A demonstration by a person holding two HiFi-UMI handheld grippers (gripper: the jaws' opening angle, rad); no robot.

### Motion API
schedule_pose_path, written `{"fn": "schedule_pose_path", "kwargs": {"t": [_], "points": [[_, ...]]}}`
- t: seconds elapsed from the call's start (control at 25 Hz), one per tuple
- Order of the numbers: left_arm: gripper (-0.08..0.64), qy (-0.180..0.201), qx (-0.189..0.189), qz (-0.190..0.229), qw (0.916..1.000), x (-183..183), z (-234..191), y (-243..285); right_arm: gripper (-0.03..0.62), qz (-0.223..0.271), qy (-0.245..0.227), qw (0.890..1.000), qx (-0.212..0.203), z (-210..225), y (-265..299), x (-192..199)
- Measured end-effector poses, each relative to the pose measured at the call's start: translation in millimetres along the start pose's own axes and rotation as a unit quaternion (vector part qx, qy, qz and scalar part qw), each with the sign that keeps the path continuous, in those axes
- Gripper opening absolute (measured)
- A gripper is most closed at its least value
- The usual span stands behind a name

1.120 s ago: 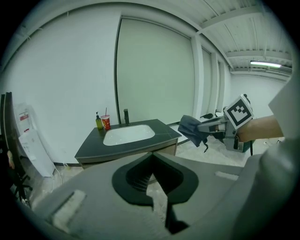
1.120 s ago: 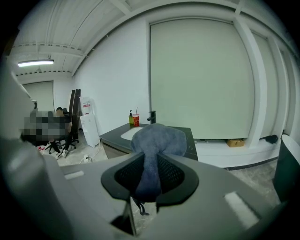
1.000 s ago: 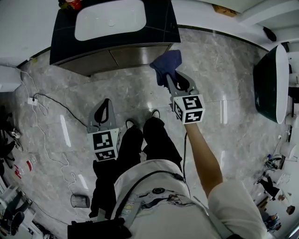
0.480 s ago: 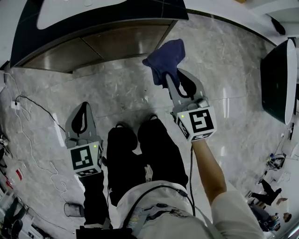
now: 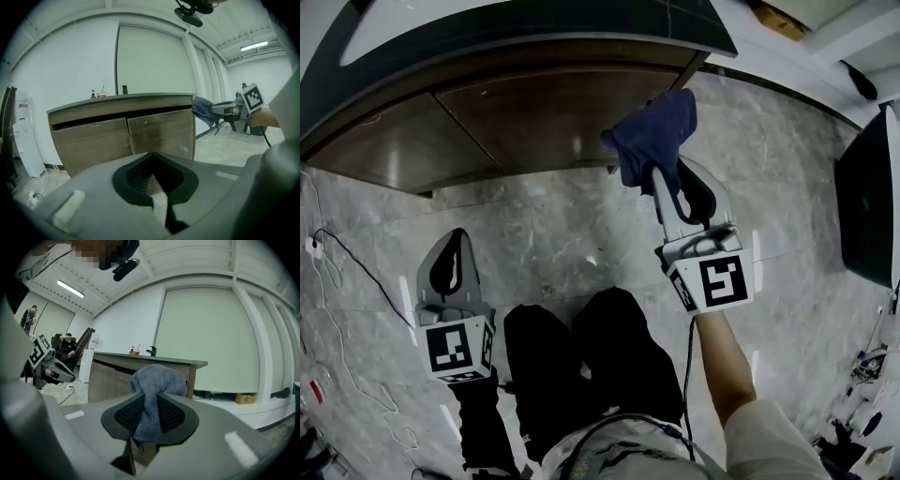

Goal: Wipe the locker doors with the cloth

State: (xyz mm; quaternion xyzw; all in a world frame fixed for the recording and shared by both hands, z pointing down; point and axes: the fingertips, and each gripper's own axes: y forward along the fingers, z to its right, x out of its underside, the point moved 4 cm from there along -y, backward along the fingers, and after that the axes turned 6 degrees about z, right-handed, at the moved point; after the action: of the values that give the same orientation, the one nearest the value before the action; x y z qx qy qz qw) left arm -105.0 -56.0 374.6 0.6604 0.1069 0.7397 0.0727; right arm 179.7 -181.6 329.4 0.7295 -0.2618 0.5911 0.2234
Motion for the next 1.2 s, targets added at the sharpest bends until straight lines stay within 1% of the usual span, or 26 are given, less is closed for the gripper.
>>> {"fn": "schedule_pose_path", "kwargs": {"t": [0.12, 0.28, 0.44, 0.56, 0.76, 0.88, 1.04, 1.2], "points": [[0.0, 0.009, 0.007, 0.012, 0.9999, 27, 1, 21, 0.087, 0.026, -0.016, 0.999, 0.009, 2, 15, 21], [0.0, 0.024, 0.003, 0.044, 0.9987, 57, -2, 50, 0.087, 0.074, -0.045, 0.996, 0.015, 3, 38, 41], [0.0, 0.029, 0.003, 0.063, 0.9976, 80, 1, 65, 0.087, 0.118, -0.068, 0.99, 0.022, 4, 54, 52], [0.0, 0.034, 0.003, 0.074, 0.9967, 97, 4, 66, 0.089, 0.136, -0.094, 0.986, 0.025, 12, 64, 55], [0.0, 0.032, -0.005, 0.062, 0.9975, 120, 5, 54, 0.091, 0.128, -0.116, 0.984, 0.047, 38, 80, 65], [0.0, 0.03, -0.011, 0.058, 0.9978, 129, 5, 47, 0.091, 0.118, -0.121, 0.984, 0.048, 48, 93, 74], [0.0, 0.022, -0.021, 0.055, 0.998, 137, 5, 38, 0.092, 0.1, -0.098, 0.989, 0.052, 52, 105, 93], [0.0, 0.022, -0.027, 0.057, 0.9977, 130, 6, 33, 0.091, 0.096, -0.086, 0.99, 0.056, 51, 109, 107]]}}
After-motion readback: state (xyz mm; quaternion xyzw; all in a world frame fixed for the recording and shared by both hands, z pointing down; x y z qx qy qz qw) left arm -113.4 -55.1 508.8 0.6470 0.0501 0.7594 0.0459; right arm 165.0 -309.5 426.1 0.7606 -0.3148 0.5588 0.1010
